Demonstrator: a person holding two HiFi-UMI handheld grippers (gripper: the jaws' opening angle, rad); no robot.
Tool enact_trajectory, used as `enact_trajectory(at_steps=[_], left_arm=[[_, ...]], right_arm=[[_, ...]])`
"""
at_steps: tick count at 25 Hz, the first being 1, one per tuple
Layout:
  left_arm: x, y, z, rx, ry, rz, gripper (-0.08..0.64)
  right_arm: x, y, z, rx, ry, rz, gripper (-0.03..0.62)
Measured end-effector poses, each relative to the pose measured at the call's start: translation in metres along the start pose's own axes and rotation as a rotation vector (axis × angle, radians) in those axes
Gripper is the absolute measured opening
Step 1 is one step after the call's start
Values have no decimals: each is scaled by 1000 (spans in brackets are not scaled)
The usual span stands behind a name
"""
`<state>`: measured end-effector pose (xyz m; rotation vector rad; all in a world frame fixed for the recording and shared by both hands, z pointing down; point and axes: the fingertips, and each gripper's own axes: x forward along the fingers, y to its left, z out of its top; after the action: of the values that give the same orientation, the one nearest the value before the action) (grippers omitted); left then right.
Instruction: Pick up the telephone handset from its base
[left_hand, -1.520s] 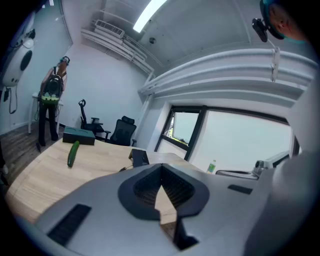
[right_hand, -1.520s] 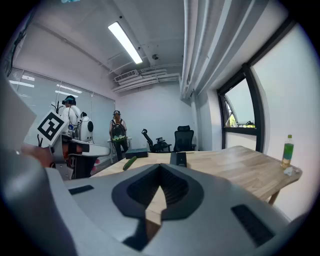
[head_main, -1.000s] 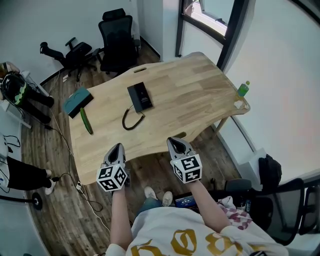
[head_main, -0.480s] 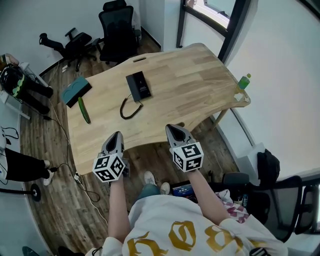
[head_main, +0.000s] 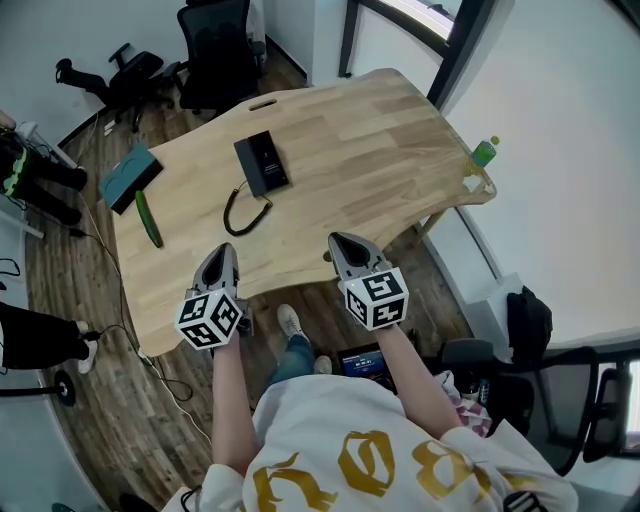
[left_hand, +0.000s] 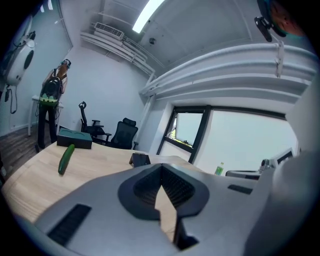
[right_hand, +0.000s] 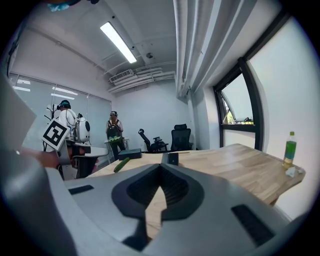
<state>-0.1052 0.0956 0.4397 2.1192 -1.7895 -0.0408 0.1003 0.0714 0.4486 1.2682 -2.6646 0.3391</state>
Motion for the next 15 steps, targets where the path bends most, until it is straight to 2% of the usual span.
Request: enact_trajectory(at_steps=[15], left_arm=[[145, 62, 42, -37, 31, -54, 6]], right_arm=[[143, -44, 26, -8, 73, -29, 5]])
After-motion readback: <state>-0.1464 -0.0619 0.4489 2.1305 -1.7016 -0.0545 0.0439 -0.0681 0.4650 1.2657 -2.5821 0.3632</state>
